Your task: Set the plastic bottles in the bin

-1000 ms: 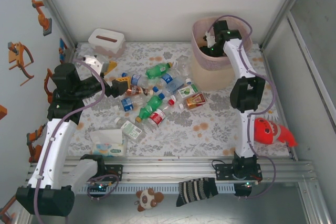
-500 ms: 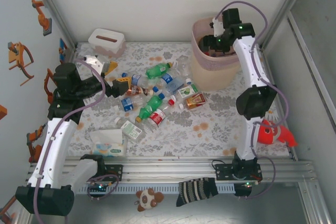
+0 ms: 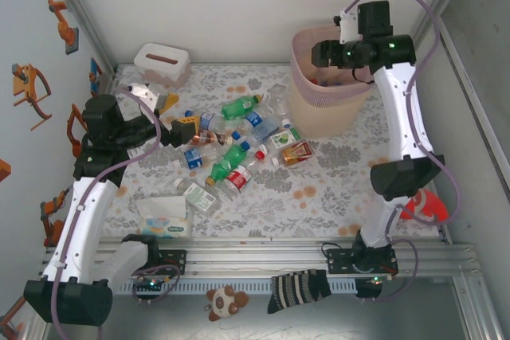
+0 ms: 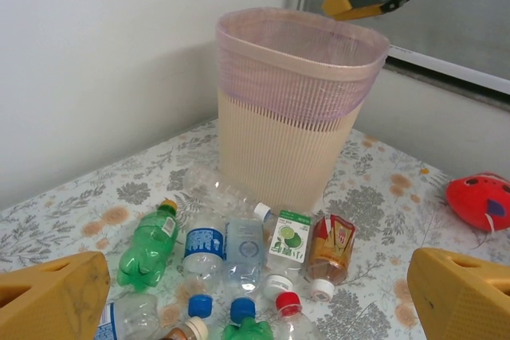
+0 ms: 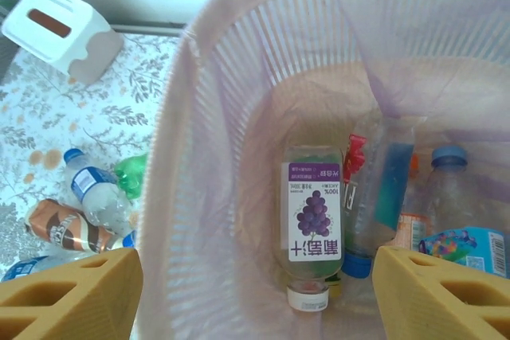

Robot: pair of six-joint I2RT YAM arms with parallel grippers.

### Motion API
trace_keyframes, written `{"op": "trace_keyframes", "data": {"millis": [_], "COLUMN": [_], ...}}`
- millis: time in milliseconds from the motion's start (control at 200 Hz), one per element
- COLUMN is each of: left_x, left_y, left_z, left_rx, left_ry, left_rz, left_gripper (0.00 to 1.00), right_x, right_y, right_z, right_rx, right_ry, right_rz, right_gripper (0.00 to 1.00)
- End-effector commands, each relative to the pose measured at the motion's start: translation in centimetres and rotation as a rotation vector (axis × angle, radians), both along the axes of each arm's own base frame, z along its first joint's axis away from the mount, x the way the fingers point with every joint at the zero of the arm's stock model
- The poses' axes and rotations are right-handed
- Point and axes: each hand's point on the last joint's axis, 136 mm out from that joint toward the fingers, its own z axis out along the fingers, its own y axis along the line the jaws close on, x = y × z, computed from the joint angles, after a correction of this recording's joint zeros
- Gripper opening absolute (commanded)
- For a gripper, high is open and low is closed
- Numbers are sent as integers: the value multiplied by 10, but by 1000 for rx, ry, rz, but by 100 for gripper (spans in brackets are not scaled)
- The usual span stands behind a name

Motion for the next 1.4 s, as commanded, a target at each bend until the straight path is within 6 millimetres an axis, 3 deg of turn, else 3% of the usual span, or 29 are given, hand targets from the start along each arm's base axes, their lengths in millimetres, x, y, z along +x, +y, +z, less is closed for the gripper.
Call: {"op": "trace_keyframes", "data": {"millis": [0,200,476,776,996,1127,1397], "left_x": [0,1,8,28,31,33,37], "left_y": [-1,0,8,33,42,46,60], "left_z": [0,-3,-6,-12,-13,-13,-12], "left_rx": [16,26,51,112,127,134,150], "left_ry": [-12,-7,-11,-18,-21,-26,-41], "left_rz": [-4,5,71,258,314,343,427], "left_gripper": [96,96,96,96,95,95,95], "right_x": [-16,-44,-87,-146,-194,-207,-238], "right_y": [17,46,100,164,208,233,288], "right_z": [16,14,-12,-73,-107,-128,-195], "right_rx": [25,-17,-93,-61,-35,-13,-97], "right_ry": [-62,-129,-152,-131,-234,-195,-30], "right_rz": [86,278,477,567,656,632,700], "right_gripper": [73,70,67,66,66,66,65]}}
